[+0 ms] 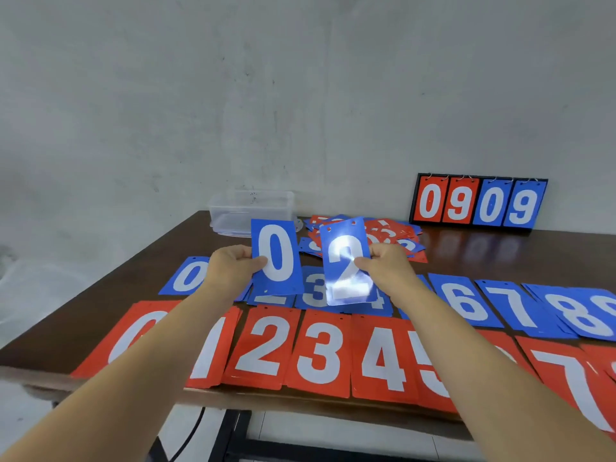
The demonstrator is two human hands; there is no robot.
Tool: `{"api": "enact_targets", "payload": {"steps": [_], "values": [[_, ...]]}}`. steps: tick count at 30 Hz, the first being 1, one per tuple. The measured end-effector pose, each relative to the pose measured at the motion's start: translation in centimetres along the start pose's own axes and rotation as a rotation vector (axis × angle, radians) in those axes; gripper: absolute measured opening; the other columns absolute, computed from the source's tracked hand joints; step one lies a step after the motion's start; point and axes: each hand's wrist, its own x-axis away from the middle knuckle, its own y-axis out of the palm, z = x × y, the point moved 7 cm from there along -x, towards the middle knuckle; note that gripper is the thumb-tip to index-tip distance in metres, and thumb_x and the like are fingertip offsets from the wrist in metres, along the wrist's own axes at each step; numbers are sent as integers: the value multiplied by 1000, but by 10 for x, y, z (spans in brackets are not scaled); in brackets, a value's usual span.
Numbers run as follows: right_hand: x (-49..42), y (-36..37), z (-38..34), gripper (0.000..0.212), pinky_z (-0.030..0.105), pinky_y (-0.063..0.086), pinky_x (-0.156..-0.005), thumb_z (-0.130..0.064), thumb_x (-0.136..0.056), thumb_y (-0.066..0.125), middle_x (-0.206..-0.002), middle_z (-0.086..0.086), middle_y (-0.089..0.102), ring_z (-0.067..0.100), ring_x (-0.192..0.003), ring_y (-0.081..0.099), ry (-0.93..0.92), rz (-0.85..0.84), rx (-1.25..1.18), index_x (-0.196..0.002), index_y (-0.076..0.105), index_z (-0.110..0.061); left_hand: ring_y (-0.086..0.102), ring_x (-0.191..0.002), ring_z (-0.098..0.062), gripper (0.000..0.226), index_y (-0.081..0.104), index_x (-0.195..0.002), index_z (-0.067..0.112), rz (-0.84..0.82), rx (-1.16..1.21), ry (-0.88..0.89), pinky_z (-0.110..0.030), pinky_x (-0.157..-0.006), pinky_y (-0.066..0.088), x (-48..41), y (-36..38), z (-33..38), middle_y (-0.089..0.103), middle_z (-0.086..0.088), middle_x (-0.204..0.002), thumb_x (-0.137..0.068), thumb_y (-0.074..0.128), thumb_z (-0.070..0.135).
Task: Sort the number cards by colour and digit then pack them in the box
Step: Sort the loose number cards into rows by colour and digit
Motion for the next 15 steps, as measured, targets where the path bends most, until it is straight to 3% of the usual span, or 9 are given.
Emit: {"api": "enact_targets", "payload": {"steps": [3,6,10,15], "values": [[-9,17,-2,18,24,35,-50,-6,-91,60,-69,20,52,26,-59,53,32,-26,-34,-76,57,5,65,-71,-14,8,67,-93,12,37,-21,-21,-23,-56,49,-11,-25,-10,71,-6,-94,-90,67,19],[-24,36,-8,20,30,39,-56,-9,-89,63,-85,37,49,29,-69,55,40,-38,-54,-73,50,-5,62,-65,-13,8,67,-96,10,88,-25,-10,-22,-53,47,-27,-52,-14,71,-7,-93,-92,65,15],[-44,66,-15,22,29,35,-53,-11,-89,64,-77,16,52,24,-67,51,57,-81,-83,-76,47,-9,62,-63,-14,6,68,-95,11,135,-33,-17,-25,-55,48,-53,-82,-20,70,-7,-88,-91,64,14],[-58,102,-25,14,22,42,-48,-13,-89,67,-92,16,68,14,-61,59,84,-149,-102,-87,54,-7,69,-76,-23,5,67,-86,16,165,-29,-51,-34,-68,56,-79,-116,-45,72,-8,-90,-89,66,12]]}}
